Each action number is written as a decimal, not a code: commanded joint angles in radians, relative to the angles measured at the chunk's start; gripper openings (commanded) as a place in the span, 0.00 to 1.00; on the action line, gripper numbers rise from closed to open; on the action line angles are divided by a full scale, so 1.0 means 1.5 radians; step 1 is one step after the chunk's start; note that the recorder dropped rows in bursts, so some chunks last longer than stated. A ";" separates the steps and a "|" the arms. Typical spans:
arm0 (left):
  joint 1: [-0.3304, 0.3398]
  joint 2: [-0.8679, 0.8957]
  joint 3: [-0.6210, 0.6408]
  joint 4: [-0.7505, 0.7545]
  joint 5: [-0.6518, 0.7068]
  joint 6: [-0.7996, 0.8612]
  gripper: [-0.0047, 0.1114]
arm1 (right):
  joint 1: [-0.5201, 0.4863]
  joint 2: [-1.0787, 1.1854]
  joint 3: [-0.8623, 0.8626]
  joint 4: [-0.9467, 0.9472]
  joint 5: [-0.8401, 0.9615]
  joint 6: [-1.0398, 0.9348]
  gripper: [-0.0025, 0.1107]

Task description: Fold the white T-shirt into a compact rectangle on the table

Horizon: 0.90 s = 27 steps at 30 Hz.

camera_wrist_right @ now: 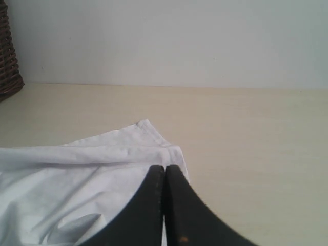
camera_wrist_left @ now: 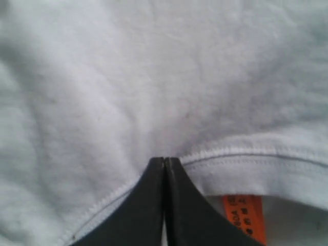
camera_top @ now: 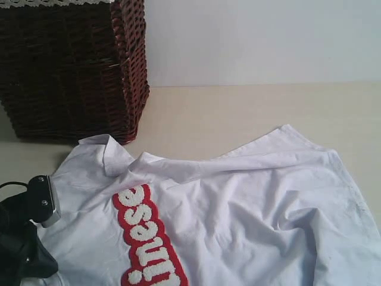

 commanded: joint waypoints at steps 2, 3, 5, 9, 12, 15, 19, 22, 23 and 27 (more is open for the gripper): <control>0.002 -0.056 -0.006 0.030 -0.084 -0.001 0.04 | -0.002 -0.004 0.003 -0.003 -0.008 0.000 0.02; 0.002 -0.078 -0.015 0.005 -0.084 -0.003 0.04 | -0.002 -0.004 0.003 -0.003 -0.008 0.000 0.02; 0.003 -0.133 -0.041 -0.064 -0.083 -0.015 0.04 | -0.002 -0.004 0.003 -0.003 -0.008 0.000 0.02; 0.030 -0.225 -0.089 -0.195 -0.092 -0.120 0.04 | -0.002 -0.004 0.003 -0.003 -0.008 0.000 0.02; 0.054 -0.284 -0.104 -0.268 -0.126 -0.174 0.04 | -0.002 -0.004 0.003 -0.003 -0.008 0.000 0.02; 0.071 -0.361 -0.104 -0.277 -0.177 -0.178 0.04 | -0.002 -0.004 0.003 -0.003 -0.008 0.000 0.02; 0.079 -0.487 -0.104 -0.281 -0.244 -0.178 0.04 | -0.002 -0.004 0.003 -0.003 -0.008 0.000 0.02; 0.079 -0.609 -0.101 -0.273 -0.254 -0.178 0.04 | -0.002 -0.004 0.003 -0.003 -0.008 0.000 0.02; 0.079 -0.656 -0.095 -0.273 -0.254 -0.178 0.04 | -0.002 -0.004 0.003 -0.003 -0.008 0.000 0.02; 0.079 -0.830 -0.036 -0.277 -0.225 -0.180 0.04 | -0.002 -0.004 0.003 -0.003 -0.008 0.000 0.02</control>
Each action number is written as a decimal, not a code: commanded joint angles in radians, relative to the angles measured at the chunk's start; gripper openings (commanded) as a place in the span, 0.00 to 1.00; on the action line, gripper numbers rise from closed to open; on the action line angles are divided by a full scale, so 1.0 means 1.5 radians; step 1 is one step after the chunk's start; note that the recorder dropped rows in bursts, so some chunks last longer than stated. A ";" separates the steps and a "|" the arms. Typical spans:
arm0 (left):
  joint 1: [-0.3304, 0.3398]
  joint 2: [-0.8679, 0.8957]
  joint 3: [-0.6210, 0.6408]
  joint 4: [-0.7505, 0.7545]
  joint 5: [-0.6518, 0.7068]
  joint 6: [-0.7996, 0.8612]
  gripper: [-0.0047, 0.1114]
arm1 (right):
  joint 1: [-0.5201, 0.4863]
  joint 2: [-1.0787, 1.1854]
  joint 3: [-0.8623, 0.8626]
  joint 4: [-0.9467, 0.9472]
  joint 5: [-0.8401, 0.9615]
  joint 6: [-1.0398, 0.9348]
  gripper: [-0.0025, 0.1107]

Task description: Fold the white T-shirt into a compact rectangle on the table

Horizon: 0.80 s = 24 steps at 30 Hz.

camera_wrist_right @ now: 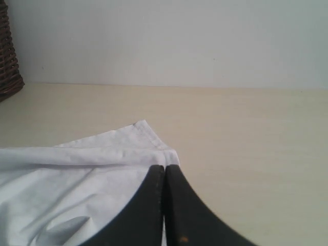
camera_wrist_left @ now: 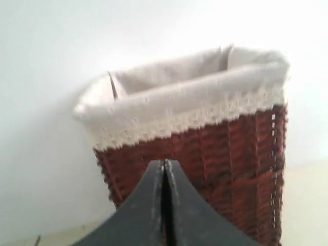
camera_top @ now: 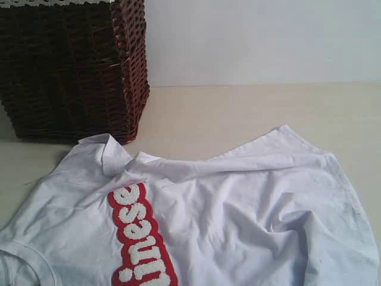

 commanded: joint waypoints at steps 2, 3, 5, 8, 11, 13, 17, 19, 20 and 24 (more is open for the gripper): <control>0.002 -0.227 0.100 -0.006 0.030 -0.007 0.04 | -0.002 -0.004 0.003 -0.003 -0.008 0.000 0.02; 0.002 -0.263 0.127 -0.003 0.030 -0.004 0.04 | -0.002 -0.004 0.003 -0.003 -0.008 0.000 0.02; 0.002 -0.317 0.180 0.001 0.025 -0.002 0.04 | -0.002 -0.004 0.003 -0.003 -0.008 0.000 0.02; 0.002 -0.372 0.273 0.001 0.030 -0.005 0.04 | -0.002 -0.004 0.003 -0.003 -0.008 0.000 0.02; 0.002 -0.398 0.362 0.002 0.030 -0.005 0.04 | -0.002 -0.004 0.003 -0.003 -0.008 0.000 0.02; 0.002 -0.400 0.403 0.002 0.030 -0.005 0.04 | -0.002 -0.004 0.003 -0.003 -0.008 0.000 0.02; 0.002 -0.398 0.407 0.037 0.083 -0.005 0.04 | -0.002 -0.004 0.003 -0.003 -0.008 0.000 0.02; 0.002 -0.398 0.407 0.035 0.106 -0.005 0.04 | -0.002 -0.004 0.003 -0.003 -0.008 0.000 0.02; 0.002 -0.398 0.407 0.034 0.107 -0.005 0.04 | -0.002 -0.004 0.003 -0.003 -0.008 0.000 0.02; 0.002 -0.398 0.407 0.041 0.111 -0.005 0.04 | -0.002 -0.004 0.003 -0.003 -0.008 0.000 0.02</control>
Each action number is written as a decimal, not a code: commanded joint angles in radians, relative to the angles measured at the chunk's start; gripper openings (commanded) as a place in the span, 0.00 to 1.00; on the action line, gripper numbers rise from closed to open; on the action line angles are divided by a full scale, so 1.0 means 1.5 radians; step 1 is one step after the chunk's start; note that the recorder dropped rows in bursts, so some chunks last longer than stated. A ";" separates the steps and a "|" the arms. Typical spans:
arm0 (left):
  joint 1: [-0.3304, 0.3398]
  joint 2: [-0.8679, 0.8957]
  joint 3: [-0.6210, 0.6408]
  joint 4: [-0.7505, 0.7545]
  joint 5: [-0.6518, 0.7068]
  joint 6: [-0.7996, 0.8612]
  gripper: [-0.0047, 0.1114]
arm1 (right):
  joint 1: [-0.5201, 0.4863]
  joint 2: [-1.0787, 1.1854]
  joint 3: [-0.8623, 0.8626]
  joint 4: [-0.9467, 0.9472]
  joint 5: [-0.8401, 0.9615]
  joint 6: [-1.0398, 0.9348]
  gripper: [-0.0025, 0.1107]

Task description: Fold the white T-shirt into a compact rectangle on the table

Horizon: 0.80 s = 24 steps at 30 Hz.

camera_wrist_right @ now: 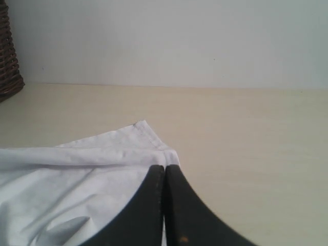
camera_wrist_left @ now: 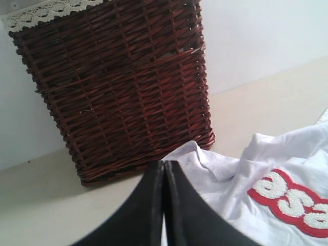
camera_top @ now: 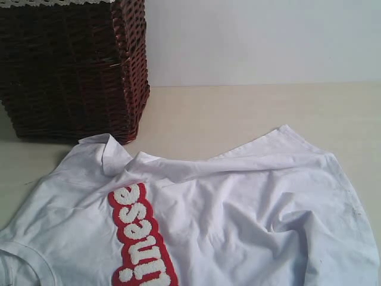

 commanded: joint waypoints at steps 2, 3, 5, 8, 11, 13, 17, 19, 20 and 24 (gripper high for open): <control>0.002 -0.005 0.002 0.004 0.015 -0.002 0.04 | -0.002 -0.004 0.003 -0.003 -0.008 0.000 0.02; 0.002 -0.005 0.002 0.004 0.015 -0.002 0.04 | -0.002 -0.004 0.003 -0.003 -0.008 0.000 0.02; 0.002 -0.005 0.002 0.004 0.015 -0.002 0.04 | -0.002 -0.004 0.003 -0.003 -0.008 0.000 0.02; 0.002 -0.005 0.002 0.004 0.015 -0.002 0.04 | -0.002 -0.004 0.003 0.031 -0.032 0.017 0.02; 0.002 -0.005 0.002 0.004 0.015 -0.002 0.04 | -0.002 -0.004 0.003 0.100 -0.072 0.041 0.02; 0.002 -0.005 0.002 0.004 0.015 -0.002 0.04 | -0.002 -0.004 0.003 0.112 -0.085 0.040 0.02; 0.002 -0.005 0.002 0.004 0.016 -0.002 0.04 | -0.001 -0.004 0.003 0.121 -0.097 0.041 0.02; 0.002 -0.005 0.002 0.004 0.015 -0.002 0.04 | -0.001 -0.004 0.003 0.120 -0.113 0.042 0.02; 0.002 -0.005 0.002 0.004 0.015 -0.002 0.04 | -0.001 -0.004 -0.001 0.120 -0.114 0.042 0.02; 0.002 -0.005 0.002 0.004 0.015 -0.002 0.04 | -0.001 0.074 -0.076 0.117 -0.091 0.033 0.02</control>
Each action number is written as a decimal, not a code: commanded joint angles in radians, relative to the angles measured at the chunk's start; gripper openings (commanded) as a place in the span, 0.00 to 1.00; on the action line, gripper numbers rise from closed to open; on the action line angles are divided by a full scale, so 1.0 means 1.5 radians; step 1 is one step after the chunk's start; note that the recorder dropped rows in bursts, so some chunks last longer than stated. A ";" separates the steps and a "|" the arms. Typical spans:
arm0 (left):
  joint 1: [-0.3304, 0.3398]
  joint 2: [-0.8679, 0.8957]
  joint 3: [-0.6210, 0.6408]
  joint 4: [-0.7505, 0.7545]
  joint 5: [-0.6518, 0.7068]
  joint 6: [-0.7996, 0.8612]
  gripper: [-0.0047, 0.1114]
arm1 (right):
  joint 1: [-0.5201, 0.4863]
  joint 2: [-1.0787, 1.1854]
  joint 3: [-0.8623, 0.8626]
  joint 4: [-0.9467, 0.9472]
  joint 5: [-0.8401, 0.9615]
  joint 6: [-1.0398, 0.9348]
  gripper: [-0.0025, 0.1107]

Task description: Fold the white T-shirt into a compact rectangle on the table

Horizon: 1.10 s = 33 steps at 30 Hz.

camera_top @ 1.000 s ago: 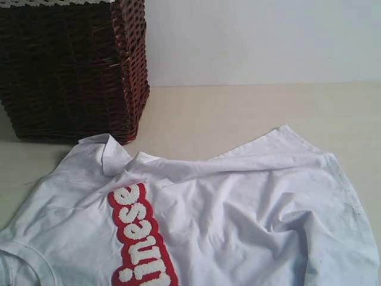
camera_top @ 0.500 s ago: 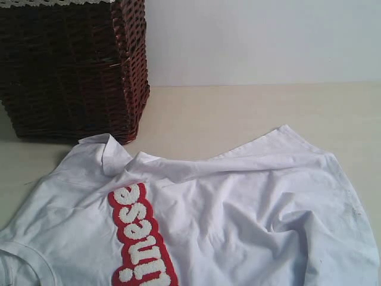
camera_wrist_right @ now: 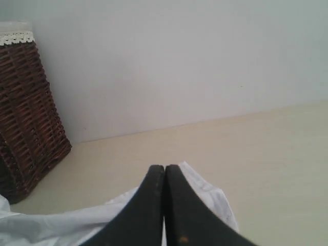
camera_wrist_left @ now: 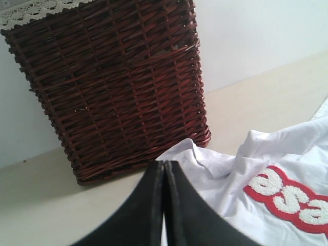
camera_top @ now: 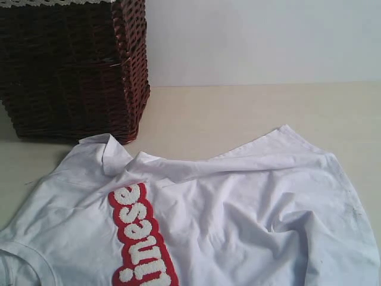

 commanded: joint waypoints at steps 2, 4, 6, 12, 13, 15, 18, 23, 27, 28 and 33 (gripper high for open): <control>0.002 -0.005 0.002 0.002 0.003 -0.002 0.04 | -0.001 0.138 -0.096 -0.002 0.003 -0.008 0.02; 0.002 -0.005 0.002 0.002 0.003 -0.002 0.04 | -0.001 0.226 -0.126 -0.013 0.009 -0.041 0.02; 0.002 -0.005 0.002 0.002 0.003 -0.002 0.04 | -0.001 0.332 -0.169 -0.021 0.038 -0.076 0.02; 0.002 -0.005 0.002 0.002 0.003 -0.002 0.04 | -0.007 0.581 -0.353 0.043 0.204 -0.074 0.02; 0.002 -0.005 0.002 0.002 0.005 -0.002 0.04 | -0.007 0.617 -0.387 0.053 0.230 -0.074 0.02; 0.002 -0.005 0.002 0.002 0.005 -0.002 0.04 | -0.007 0.688 -0.445 0.057 0.244 -0.074 0.02; 0.002 -0.005 0.002 0.002 0.006 -0.002 0.04 | -0.007 0.792 -0.537 0.073 0.243 -0.074 0.02; 0.002 -0.005 0.002 0.002 0.006 -0.002 0.04 | -0.007 0.957 -0.666 0.113 0.300 -0.353 0.02; 0.002 -0.005 0.002 0.002 0.006 -0.002 0.04 | -0.007 1.065 -0.703 0.154 0.303 -0.709 0.02; 0.002 -0.005 0.002 0.002 0.006 -0.002 0.04 | -0.007 1.084 -0.704 0.154 0.292 -0.773 0.02; 0.002 -0.005 0.002 0.002 0.005 -0.001 0.04 | -0.008 1.153 -0.707 0.167 0.175 -0.948 0.02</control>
